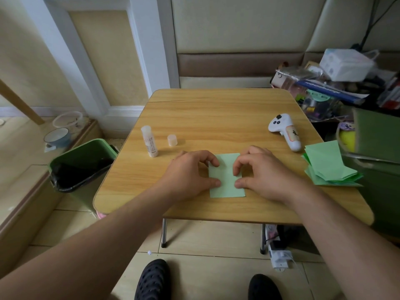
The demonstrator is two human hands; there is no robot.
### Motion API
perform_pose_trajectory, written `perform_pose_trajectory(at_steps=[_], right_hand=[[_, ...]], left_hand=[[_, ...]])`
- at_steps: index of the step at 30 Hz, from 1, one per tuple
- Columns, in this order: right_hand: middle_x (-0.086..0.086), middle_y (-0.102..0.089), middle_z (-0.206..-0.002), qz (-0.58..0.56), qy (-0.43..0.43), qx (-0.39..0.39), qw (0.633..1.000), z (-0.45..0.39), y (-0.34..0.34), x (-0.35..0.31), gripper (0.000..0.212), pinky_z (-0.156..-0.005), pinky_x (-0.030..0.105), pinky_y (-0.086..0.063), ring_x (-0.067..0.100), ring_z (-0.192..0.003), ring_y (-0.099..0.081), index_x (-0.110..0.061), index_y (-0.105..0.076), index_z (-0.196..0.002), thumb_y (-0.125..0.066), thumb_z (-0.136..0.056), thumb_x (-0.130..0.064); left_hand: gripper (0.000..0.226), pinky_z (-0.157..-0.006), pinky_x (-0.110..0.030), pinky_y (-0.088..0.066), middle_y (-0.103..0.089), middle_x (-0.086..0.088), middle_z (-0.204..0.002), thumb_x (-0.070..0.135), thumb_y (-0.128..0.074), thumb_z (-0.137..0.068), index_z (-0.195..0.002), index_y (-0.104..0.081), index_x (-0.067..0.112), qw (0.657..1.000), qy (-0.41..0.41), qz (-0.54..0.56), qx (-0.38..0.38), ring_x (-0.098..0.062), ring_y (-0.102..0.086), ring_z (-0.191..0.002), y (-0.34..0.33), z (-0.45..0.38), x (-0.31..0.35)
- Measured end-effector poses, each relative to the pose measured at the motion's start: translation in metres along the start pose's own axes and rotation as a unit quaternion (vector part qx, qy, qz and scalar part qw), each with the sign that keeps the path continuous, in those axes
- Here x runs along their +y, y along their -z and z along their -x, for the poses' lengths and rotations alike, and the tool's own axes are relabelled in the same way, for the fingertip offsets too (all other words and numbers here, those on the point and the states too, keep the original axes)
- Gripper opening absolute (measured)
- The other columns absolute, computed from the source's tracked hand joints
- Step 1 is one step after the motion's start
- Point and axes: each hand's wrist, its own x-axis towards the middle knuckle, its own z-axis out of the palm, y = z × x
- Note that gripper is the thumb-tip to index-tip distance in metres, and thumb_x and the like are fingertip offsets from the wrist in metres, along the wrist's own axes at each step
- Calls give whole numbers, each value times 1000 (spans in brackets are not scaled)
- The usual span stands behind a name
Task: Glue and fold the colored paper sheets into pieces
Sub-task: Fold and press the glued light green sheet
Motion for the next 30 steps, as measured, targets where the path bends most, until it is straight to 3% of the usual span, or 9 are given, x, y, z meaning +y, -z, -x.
perform_pose_trajectory(at_steps=[5,10,17,21,24,27,30], right_hand=[[-15,-46,-94,-5,7,31,999,-4,-17,-8,22,-100,47,-43,13,-108,-42,-39,-62,-78,-82,-83,-48],[-23,-53,-106,-7,0,29,1000,-3,-9,-2,17,-105,48,-40,11,-114,-42,-35,-66,-85,-83,-85,-38],[-19,-54,-101,-9,3,43,999,-5,-18,-13,22,-102,49,-43,15,-113,-45,-41,-60,-82,-82,-84,-43],[-27,-52,-108,-28,3,43,999,-3,-12,-14,37,-102,49,-44,13,-113,-48,-43,-56,-106,-81,-86,-27],[-18,-54,-112,-67,-34,45,996,0,-5,-8,60,-95,40,-50,7,-101,-54,-53,-49,-126,-80,-87,-19],[-14,-56,-113,-101,-32,51,993,-1,-9,-12,71,-92,38,-51,9,-101,-56,-56,-44,-135,-83,-85,-23],[-15,-54,-112,-83,-13,56,995,-3,-18,-17,66,-98,41,-48,13,-111,-54,-53,-48,-135,-83,-86,-26]], left_hand=[[47,-97,-42,-45,-56,25,-90,58,-88,-67,-101,-56,51,999,-5,-23,22,-13,-49,-105,-6,-1,5],[41,-99,-47,-47,-62,28,-95,44,-88,-72,-95,-56,52,1000,5,2,4,-16,-53,-108,-1,-4,-4],[59,-100,-46,-45,-59,21,-100,49,-82,-72,-118,-44,53,1000,-17,-6,25,-15,-52,-106,-7,-1,6],[81,-100,-47,-46,-62,24,-98,35,-84,-75,-136,-35,55,1000,-12,7,21,-16,-56,-106,1,-3,5],[87,-101,-45,-48,-66,25,-100,29,-83,-76,-141,-33,57,999,6,32,8,-13,-57,-109,5,-4,-2],[89,-100,-45,-49,-66,23,-100,39,-82,-71,-143,-33,56,999,2,42,11,-14,-59,-107,0,-3,3],[89,-97,-46,-50,-65,18,-100,52,-83,-68,-143,-35,54,999,-13,26,24,-15,-61,-102,-7,-5,8]])
